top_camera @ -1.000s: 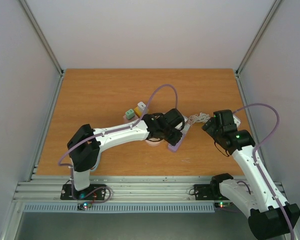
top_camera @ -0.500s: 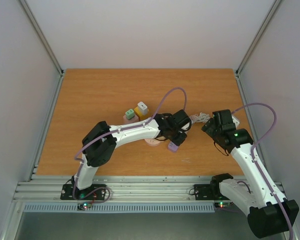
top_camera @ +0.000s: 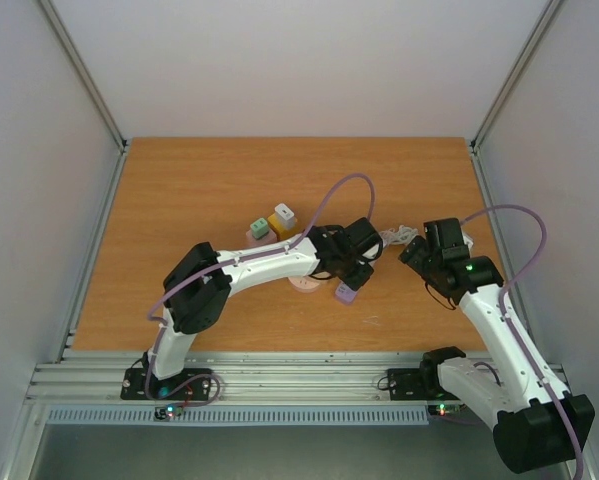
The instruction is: Insert the plug
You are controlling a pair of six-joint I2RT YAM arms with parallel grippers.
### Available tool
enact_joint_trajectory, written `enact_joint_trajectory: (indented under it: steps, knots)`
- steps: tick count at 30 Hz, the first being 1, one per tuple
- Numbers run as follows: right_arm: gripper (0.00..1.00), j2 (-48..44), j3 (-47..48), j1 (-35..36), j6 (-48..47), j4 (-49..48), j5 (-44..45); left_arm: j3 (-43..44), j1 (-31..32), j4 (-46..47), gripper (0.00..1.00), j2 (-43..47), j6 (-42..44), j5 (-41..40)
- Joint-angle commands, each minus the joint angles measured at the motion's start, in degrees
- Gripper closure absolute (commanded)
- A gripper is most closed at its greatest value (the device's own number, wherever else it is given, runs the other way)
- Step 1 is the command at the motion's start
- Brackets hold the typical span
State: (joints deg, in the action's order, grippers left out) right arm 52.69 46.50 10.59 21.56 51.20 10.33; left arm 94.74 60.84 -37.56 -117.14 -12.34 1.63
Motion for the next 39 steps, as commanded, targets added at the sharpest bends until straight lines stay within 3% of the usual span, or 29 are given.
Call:
enact_joint_trajectory:
  steps: [1, 15, 20, 23, 31, 39]
  knots:
    - [0.07, 0.38, -0.26, -0.39, -1.46, -1.56, -1.78, 1.97, 0.16, 0.19, 1.0, 2.14, 1.63, -1.06]
    - [0.18, 2.73, -1.85, -0.39, -8.92, -9.53, -18.74, 0.72, -0.02, 1.96, 1.0, 2.22, 1.93, -1.44]
    - [0.24, 4.86, -2.09, -0.38, -8.77, -9.54, -19.72, 0.48, -0.48, 2.64, 1.0, 1.7, 1.9, -1.39]
    - [0.28, 5.34, -1.95, -0.38, -7.73, -8.28, -17.06, 0.11, -0.62, 3.58, 1.0, 1.38, 1.79, -1.39]
    - [0.32, 2.73, -1.88, -0.39, 0.23, 0.62, 1.3, 1.87, -0.61, 4.13, 1.0, -1.6, 2.97, -1.45]
    - [0.32, 0.12, -2.37, -0.39, 3.27, 4.73, 8.4, 5.83, -0.63, 2.88, 1.0, -5.5, 3.49, -3.87]
